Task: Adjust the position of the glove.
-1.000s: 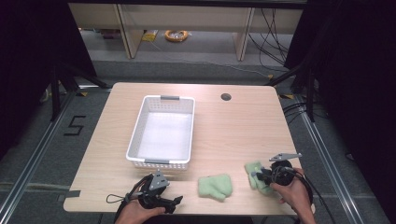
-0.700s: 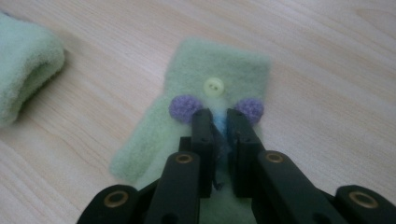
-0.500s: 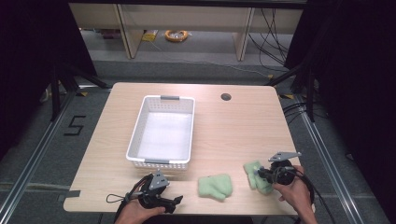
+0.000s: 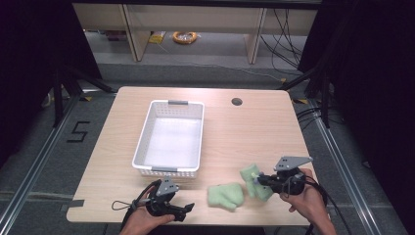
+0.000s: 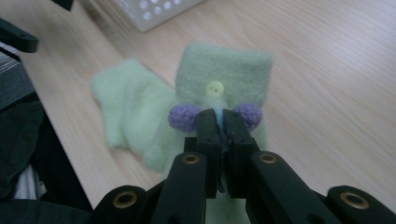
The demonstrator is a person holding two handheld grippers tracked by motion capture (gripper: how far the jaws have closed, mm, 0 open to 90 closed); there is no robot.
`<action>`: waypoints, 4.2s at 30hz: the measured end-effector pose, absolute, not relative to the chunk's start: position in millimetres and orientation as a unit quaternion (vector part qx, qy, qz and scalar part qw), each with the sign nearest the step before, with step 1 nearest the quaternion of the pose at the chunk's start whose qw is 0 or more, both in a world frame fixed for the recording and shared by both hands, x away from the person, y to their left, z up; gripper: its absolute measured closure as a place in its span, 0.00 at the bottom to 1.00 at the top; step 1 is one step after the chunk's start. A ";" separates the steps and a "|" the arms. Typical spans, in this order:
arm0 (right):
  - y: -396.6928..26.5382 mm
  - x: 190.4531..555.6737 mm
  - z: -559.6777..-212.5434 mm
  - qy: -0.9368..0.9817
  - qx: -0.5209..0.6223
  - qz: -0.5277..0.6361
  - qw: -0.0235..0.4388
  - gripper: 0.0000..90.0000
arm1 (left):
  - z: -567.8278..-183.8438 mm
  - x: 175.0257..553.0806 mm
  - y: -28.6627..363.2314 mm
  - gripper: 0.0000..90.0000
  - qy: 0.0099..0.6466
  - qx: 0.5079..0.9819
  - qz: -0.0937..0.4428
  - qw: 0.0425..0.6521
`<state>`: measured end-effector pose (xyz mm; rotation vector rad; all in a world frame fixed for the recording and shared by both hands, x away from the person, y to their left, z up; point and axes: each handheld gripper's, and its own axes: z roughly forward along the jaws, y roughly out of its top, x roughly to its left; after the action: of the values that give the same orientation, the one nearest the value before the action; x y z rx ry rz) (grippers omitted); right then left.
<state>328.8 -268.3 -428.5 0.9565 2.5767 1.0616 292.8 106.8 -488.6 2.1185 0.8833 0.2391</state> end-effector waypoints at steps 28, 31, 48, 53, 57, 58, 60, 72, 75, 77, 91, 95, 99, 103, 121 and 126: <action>-181.3 340.3 -442.7 0.931 0.181 0.317 0.016 0.97 | -473.6 308.4 62.6 0.28 0.290 0.856 0.088 0.419; -180.3 343.8 -446.9 0.933 0.172 0.315 0.014 0.97 | -476.2 309.5 59.1 0.32 0.298 0.853 0.081 0.420; -179.5 347.5 -462.0 0.929 0.167 0.330 -0.002 0.95 | -490.7 320.0 47.4 0.57 0.277 0.867 0.059 0.410; -180.0 347.3 -465.1 0.926 0.170 0.337 0.003 0.93 | -492.8 317.3 45.6 0.72 0.281 0.865 0.058 0.411; -180.6 344.7 -465.1 0.922 0.184 0.340 -0.002 0.90 | -492.6 317.4 48.3 0.88 0.283 0.866 0.069 0.406; -181.9 344.5 -466.2 0.918 0.191 0.347 0.005 0.87 | -492.5 318.7 49.5 0.92 0.277 0.867 0.067 0.409; -182.8 344.2 -466.0 0.917 0.191 0.350 0.003 0.86 | -493.7 318.7 49.5 0.93 0.287 0.864 0.065 0.409; -216.5 320.3 -445.1 0.892 0.277 0.353 0.058 0.76 | -491.1 312.7 50.3 0.96 0.288 0.862 0.061 0.412; -223.1 313.2 -449.3 0.887 0.298 0.346 0.061 0.75 | -490.1 313.0 51.0 0.96 0.277 0.868 0.066 0.407; -225.3 311.2 -455.8 0.883 0.316 0.343 0.053 0.75 | -490.2 312.9 51.2 0.96 0.275 0.868 0.066 0.407; -225.7 320.4 -473.0 0.896 0.316 0.312 0.024 0.92 | -490.2 311.5 50.9 0.96 0.273 0.868 0.061 0.410; -226.6 320.2 -459.5 0.897 0.301 0.321 0.043 0.94 | -487.9 306.8 48.9 0.97 0.280 0.863 0.052 0.418; -229.0 325.3 -447.9 0.897 0.294 0.326 0.044 0.94 | -479.6 300.9 50.2 0.97 0.273 0.857 0.047 0.435; -228.5 333.4 -442.4 0.895 0.295 0.331 0.034 0.94 | -475.6 296.3 51.6 0.97 0.276 0.853 0.040 0.441; -224.1 356.0 -470.6 0.906 0.298 0.301 0.004 0.93 | -500.5 299.9 48.0 0.95 0.298 0.859 0.015 0.415; -225.0 354.8 -471.7 0.899 0.317 0.301 0.006 0.88 | -500.5 301.4 50.6 0.88 0.314 0.851 0.008 0.420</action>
<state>354.8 -225.0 -471.7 0.9932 2.8136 0.9418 301.4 50.6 -500.5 2.1334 0.7866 0.0207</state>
